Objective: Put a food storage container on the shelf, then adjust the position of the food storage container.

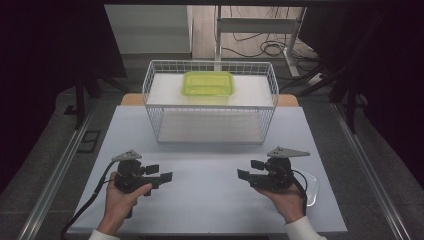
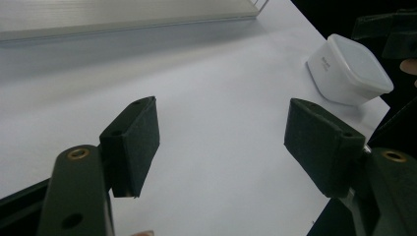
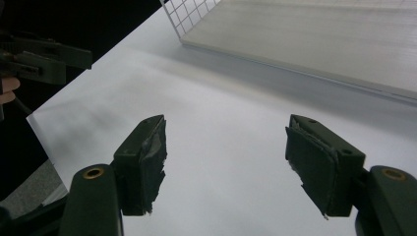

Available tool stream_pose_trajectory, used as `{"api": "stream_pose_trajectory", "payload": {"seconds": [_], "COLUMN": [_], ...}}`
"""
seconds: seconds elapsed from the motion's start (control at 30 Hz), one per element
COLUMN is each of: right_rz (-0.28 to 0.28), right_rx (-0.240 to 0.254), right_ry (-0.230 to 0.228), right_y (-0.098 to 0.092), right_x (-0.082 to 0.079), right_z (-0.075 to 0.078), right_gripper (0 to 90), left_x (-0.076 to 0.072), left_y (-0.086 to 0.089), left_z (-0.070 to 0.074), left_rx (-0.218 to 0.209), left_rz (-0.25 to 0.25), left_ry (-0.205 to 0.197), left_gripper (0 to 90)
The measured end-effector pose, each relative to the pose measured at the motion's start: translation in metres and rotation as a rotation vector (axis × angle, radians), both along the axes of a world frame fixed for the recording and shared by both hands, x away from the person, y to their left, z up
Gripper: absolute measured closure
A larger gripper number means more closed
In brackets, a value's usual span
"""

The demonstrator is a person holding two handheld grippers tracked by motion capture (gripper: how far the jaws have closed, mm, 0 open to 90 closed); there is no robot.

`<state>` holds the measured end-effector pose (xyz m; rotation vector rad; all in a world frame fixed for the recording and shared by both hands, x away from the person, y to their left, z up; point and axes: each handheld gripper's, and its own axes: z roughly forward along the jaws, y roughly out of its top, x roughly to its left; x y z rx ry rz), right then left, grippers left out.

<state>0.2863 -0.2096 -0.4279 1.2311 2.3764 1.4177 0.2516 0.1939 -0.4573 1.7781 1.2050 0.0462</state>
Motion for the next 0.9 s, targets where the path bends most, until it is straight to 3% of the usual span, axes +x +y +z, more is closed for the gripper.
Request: {"api": "stream_pose_trajectory", "payload": {"seconds": [0.17,0.27,0.37,0.7,0.8,0.9], "right_rz": [-0.017,-0.062,-0.098,-0.211,-0.266,-0.321], "right_rx": [-0.008,-0.038,-0.037,0.011,0.010,-0.022], "right_ry": [-0.001,0.007,0.008,-0.074,-0.062,-0.028], "right_y": [-0.005,-0.014,-0.023,-0.068,-0.089,-0.110], "right_x": [-0.002,-0.004,-0.008,-0.041,-0.048,-0.049], "right_z": [0.003,0.007,0.012,0.058,0.056,0.047], "right_gripper": [32.2,33.5,33.8,34.0,35.4,38.4], "left_x": [0.001,0.001,0.002,-0.002,-0.002,-0.001], "left_y": [-0.001,-0.001,0.000,-0.003,-0.003,-0.004], "left_z": [0.000,-0.001,-0.001,-0.003,-0.002,-0.003], "left_rx": [-0.014,-0.008,0.003,0.021,0.015,0.012], "left_rz": [-0.006,-0.009,-0.009,-0.020,-0.019,-0.021], "left_ry": [0.005,0.007,0.006,0.008,0.007,0.009], "left_gripper": [27.8,28.0,28.1,27.9,28.0,28.1]}}
